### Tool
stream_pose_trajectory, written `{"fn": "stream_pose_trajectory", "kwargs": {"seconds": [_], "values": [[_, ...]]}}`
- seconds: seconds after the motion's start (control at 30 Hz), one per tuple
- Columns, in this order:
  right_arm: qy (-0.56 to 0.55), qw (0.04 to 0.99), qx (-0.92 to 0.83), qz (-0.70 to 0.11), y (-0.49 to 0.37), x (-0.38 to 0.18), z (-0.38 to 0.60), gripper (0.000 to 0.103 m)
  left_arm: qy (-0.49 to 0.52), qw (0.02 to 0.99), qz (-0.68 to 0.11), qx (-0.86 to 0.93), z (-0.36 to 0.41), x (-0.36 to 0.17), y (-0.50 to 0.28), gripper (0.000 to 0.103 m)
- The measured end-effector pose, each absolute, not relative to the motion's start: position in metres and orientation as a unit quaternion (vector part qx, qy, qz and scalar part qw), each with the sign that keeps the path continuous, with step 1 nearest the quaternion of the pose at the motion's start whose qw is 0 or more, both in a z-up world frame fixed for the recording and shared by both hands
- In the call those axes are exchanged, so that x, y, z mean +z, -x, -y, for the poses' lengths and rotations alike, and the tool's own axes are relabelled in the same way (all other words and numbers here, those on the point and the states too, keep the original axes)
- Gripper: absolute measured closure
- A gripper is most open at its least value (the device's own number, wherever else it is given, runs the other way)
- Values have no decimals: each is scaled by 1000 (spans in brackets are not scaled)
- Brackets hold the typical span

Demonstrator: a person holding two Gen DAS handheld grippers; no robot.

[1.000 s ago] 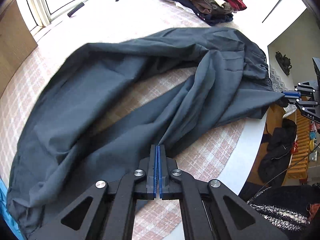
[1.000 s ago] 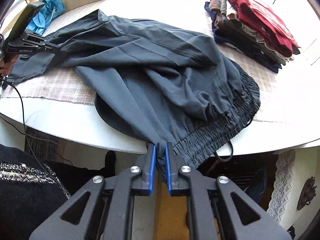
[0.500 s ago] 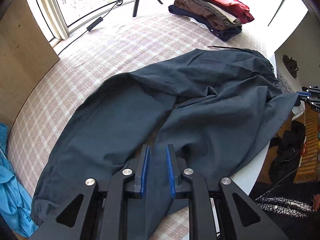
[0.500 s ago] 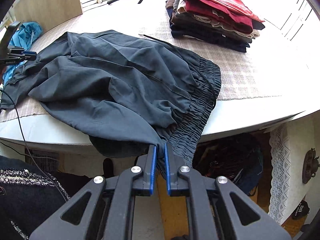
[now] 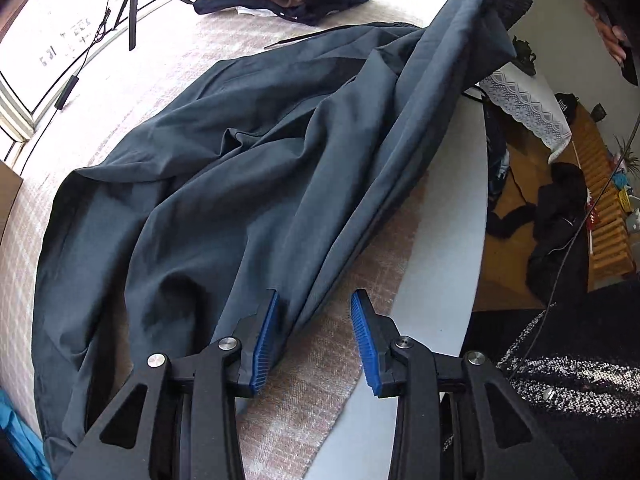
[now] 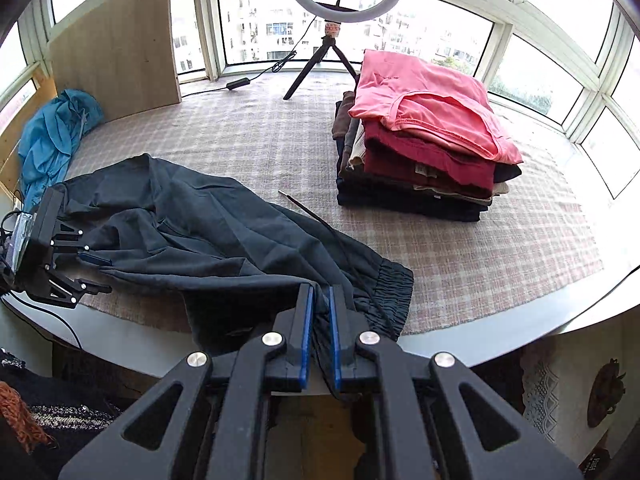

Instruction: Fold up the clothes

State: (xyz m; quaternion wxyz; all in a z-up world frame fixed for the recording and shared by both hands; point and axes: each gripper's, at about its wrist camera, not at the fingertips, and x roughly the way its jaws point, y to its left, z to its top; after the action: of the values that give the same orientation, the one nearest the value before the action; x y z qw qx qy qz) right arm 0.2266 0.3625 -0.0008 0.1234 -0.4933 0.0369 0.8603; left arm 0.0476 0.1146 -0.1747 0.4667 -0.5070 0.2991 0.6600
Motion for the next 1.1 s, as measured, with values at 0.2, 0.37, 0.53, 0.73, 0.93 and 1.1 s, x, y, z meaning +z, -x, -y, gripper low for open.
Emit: {"fn": "stream_pose_trajectory", "kwargs": {"seconds": [0.2, 0.37, 0.53, 0.73, 0.93, 1.1], "values": [[477, 122, 870, -26, -225, 20, -369, 95, 515, 457, -265, 675, -94, -169, -41, 64], [460, 126, 878, -31, -224, 34, -382, 95, 536, 418, -256, 687, -78, -187, -36, 64], [440, 123, 889, -30, -221, 51, -386, 95, 520, 403, -227, 718, -64, -181, -43, 63], [412, 129, 902, -20, -218, 81, -388, 101, 546, 347, -205, 734, -58, -204, -23, 101], [446, 106, 888, -33, -217, 77, -392, 100, 514, 333, -119, 782, -9, -150, 7, 101], [511, 88, 851, -82, -213, -12, -395, 63, 479, 305, -111, 815, 24, -113, 27, 101]]}}
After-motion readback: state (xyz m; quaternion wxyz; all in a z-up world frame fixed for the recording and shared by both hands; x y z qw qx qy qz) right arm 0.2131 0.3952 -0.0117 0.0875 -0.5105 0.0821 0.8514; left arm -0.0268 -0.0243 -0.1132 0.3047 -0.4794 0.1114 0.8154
